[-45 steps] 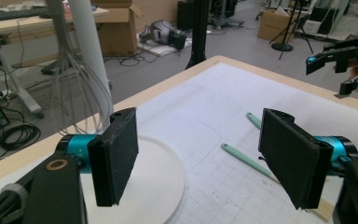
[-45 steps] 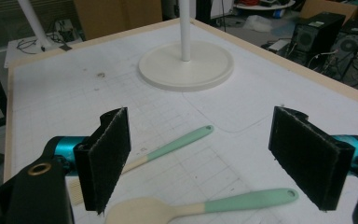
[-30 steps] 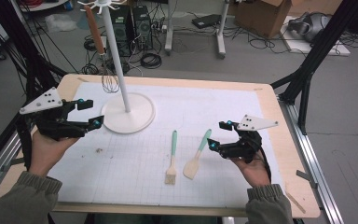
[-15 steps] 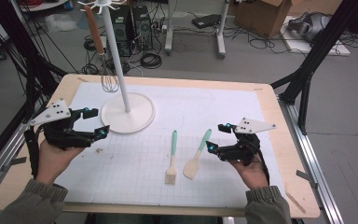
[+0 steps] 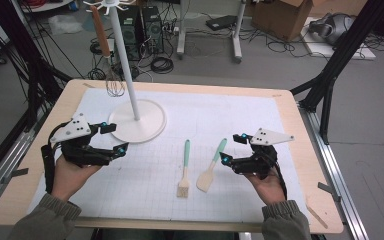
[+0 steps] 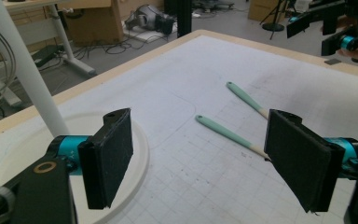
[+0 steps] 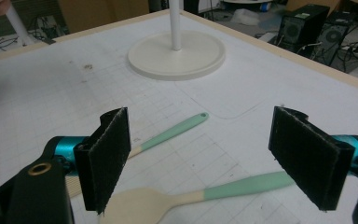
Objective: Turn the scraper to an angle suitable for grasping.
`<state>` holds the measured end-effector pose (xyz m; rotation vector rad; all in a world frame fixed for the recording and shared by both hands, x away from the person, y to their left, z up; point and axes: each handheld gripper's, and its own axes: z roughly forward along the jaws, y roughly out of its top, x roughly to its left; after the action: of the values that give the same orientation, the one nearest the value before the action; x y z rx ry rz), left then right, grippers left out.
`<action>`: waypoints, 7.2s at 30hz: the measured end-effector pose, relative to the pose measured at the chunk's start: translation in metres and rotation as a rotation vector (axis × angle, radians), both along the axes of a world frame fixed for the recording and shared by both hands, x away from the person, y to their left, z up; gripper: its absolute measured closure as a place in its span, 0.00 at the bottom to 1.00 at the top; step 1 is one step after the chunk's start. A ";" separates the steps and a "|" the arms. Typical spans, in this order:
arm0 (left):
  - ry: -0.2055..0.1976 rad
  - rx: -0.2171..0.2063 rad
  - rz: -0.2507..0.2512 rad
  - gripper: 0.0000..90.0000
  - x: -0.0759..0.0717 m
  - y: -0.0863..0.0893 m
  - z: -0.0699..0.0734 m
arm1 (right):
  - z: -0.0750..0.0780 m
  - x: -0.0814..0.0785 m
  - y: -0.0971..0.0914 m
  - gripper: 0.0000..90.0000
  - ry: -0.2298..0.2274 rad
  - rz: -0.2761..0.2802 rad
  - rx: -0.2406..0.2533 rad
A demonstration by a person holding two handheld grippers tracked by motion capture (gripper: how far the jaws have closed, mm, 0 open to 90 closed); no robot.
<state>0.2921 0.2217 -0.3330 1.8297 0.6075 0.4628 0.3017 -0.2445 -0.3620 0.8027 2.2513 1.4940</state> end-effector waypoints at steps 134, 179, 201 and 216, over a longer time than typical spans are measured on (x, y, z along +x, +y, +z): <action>-0.008 0.032 -0.040 0.25 -0.002 -0.029 -0.064 | -0.066 0.007 0.027 0.99 0.359 0.026 -0.415; -0.009 0.039 -0.041 0.25 -0.003 -0.030 -0.064 | -0.072 0.071 -0.013 0.98 0.408 -0.246 -0.256; -0.002 0.041 -0.046 0.25 -0.003 -0.028 -0.065 | -0.069 0.063 0.011 0.82 0.367 -0.136 -0.271; -0.001 0.039 -0.048 0.25 -0.002 -0.025 -0.066 | -0.046 0.018 -0.012 0.41 0.270 -0.122 -0.171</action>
<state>0.2898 0.1963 -0.3988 1.8768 0.5565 0.4461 0.3193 -0.2564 -0.4081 1.1222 2.4302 1.1789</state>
